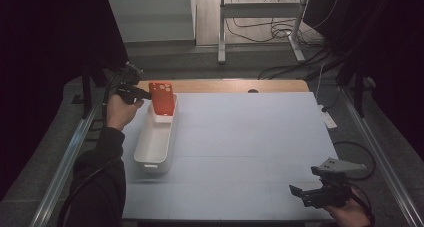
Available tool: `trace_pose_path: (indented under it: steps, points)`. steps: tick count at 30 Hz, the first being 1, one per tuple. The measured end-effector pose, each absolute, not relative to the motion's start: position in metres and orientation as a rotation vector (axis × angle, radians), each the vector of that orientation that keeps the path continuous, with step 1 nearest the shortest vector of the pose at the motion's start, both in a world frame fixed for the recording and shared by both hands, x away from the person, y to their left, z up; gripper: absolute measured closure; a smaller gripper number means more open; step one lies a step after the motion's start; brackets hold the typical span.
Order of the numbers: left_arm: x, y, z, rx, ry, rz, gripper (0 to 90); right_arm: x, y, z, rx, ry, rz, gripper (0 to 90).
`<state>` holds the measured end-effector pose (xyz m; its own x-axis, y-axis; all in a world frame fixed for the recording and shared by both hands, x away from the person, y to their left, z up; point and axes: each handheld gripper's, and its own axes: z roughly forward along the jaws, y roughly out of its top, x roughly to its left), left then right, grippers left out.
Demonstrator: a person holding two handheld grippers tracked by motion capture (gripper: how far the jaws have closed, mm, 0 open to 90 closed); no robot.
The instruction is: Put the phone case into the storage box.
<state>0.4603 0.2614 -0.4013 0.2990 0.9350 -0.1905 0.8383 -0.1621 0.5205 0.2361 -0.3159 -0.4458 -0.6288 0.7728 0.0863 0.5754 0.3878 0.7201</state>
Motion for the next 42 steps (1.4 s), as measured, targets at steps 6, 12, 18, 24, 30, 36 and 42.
trace_pose_path:
  steps: [6,12,18,24,30,36,42]
  points:
    - [0.464,0.261,-0.414,2.035,1.594,0.206,89.1,0.236,-0.316,-0.446,1.19,2.391,1.076,0.0]
    - [0.466,0.261,-0.424,2.048,1.607,0.191,89.1,0.236,-0.315,-0.446,1.188,2.394,1.074,0.0]
    - [0.467,0.26,-0.432,2.053,1.617,0.186,89.1,0.236,-0.315,-0.446,1.186,2.395,1.074,0.0]
    - [0.47,0.26,-0.438,2.053,1.623,0.191,89.0,0.236,-0.315,-0.446,1.185,2.396,1.074,0.0]
    - [0.471,0.259,-0.44,2.025,1.613,0.211,83.9,0.236,-0.315,-0.446,1.183,2.399,1.07,0.0]
    - [0.471,0.255,-0.436,2.018,1.577,0.255,70.9,0.236,-0.315,-0.446,1.184,2.396,1.075,0.0]
    - [0.467,0.255,-0.434,2.026,1.541,0.286,55.1,0.236,-0.315,-0.446,1.186,2.393,1.076,0.0]
